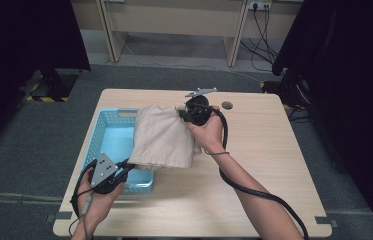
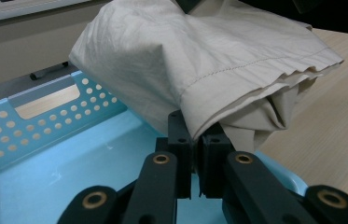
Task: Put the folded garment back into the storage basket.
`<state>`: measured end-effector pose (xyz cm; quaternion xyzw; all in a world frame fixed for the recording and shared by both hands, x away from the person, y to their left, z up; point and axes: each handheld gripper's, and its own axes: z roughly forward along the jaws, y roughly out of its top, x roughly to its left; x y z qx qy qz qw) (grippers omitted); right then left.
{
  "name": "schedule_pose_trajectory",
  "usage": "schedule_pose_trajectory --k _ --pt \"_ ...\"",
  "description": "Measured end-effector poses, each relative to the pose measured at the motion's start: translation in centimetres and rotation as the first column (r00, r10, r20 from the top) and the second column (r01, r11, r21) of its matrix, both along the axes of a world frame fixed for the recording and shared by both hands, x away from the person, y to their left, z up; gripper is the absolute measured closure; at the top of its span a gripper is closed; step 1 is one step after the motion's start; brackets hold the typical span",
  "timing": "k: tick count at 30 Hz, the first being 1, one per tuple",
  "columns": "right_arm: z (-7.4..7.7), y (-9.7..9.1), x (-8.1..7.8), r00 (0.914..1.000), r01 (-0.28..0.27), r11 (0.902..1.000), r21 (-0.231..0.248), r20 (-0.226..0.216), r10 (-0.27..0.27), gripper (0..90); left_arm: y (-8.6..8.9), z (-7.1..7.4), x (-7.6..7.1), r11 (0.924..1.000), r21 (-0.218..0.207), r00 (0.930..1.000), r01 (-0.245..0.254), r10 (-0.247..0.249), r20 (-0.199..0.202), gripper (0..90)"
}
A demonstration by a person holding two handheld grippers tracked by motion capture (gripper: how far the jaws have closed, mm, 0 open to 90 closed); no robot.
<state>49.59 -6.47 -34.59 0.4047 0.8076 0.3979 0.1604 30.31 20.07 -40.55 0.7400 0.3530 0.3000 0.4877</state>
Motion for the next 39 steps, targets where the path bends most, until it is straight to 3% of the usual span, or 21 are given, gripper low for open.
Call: schedule_pose_trajectory --k 39 --pt "0.5 2.4 -0.4 0.9996 -0.027 0.9996 0.001 0.012 0.027 84.9 2.2 -0.1 -0.8 0.9994 -0.016 0.9995 -0.03 0.031 0.011 85.8"
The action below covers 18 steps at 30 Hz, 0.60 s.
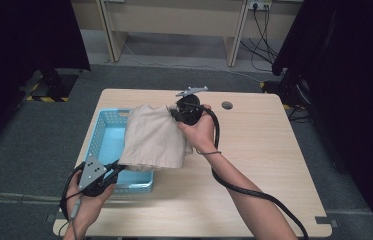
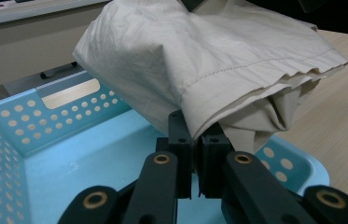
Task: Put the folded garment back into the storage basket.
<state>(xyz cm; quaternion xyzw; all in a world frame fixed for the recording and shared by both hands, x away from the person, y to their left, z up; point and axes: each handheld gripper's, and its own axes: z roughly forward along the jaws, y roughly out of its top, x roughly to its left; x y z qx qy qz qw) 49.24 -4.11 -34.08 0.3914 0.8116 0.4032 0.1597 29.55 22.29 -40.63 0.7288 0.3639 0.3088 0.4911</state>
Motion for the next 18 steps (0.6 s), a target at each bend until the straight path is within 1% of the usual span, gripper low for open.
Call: schedule_pose_trajectory --k 18 --pt "0.3 1.5 -0.3 0.9998 -0.019 0.9998 0.0 0.006 0.019 84.9 1.3 0.0 -0.6 0.9997 0.0 0.9997 -0.023 0.023 0.005 85.8"
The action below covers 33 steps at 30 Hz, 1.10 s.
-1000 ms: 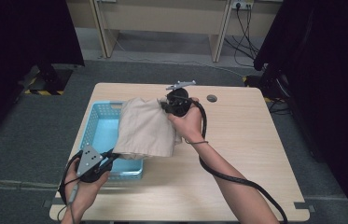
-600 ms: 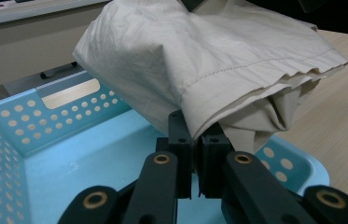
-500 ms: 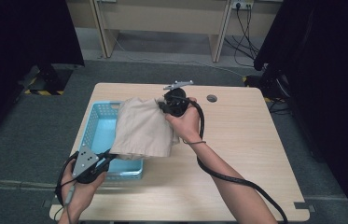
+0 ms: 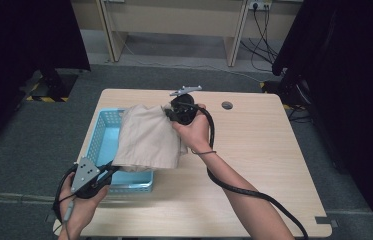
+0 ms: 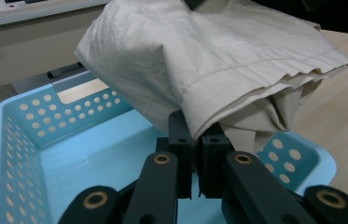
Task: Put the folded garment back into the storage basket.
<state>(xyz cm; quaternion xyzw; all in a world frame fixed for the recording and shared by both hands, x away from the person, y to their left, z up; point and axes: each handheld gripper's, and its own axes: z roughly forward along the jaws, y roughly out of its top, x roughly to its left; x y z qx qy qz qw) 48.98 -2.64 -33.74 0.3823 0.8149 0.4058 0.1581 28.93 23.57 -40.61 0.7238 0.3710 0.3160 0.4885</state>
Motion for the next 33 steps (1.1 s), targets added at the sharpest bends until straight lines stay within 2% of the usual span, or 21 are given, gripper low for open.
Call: schedule_pose_trajectory --k 33 --pt "0.1 1.4 0.1 0.9999 -0.011 0.9999 -0.005 -0.004 0.011 84.8 0.9 0.1 -0.2 0.9998 0.005 0.9998 -0.019 0.019 0.0 85.9"
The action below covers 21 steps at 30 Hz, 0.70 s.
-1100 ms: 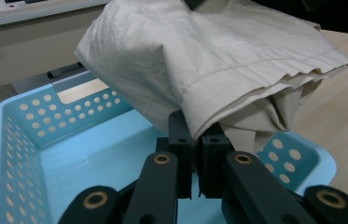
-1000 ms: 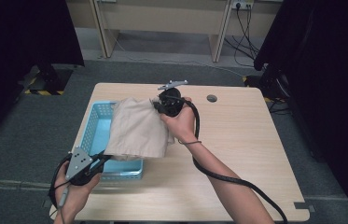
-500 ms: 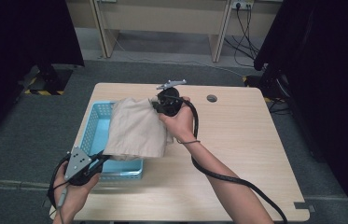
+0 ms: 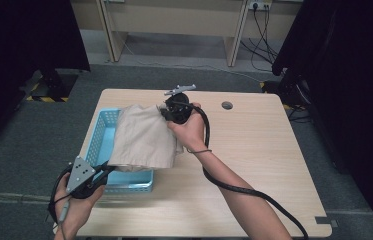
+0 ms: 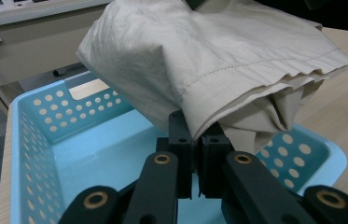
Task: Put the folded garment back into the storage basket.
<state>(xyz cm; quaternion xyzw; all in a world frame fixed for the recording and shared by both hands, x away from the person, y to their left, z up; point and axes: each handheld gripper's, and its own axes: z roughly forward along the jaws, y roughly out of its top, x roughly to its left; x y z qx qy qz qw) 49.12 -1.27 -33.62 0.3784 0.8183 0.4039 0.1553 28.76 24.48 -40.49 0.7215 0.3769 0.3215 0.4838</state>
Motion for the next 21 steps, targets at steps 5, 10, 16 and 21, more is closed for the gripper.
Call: schedule_pose_trajectory --k 5,10,16,21 --pt "0.03 0.26 0.0 1.0 -0.004 1.0 0.003 -0.001 0.004 84.8 0.25 0.06 -0.05 1.0 -0.002 1.0 -0.006 0.006 0.0 85.9" --pt "-0.05 0.43 0.02 1.0 -0.006 1.0 0.002 0.0 0.006 84.8 0.42 0.06 -0.05 1.0 0.001 1.0 -0.009 0.009 0.001 86.0" --pt "-0.09 0.61 0.08 1.0 -0.008 1.0 0.001 -0.003 0.008 84.8 0.58 0.01 -0.03 0.9999 0.001 0.9999 -0.012 0.012 0.002 86.0" --pt "-0.09 0.87 0.09 0.9999 -0.01 0.9999 0.003 -0.003 0.01 84.8 0.83 -0.04 -0.1 0.9999 -0.002 0.9999 -0.017 0.017 0.002 86.0"
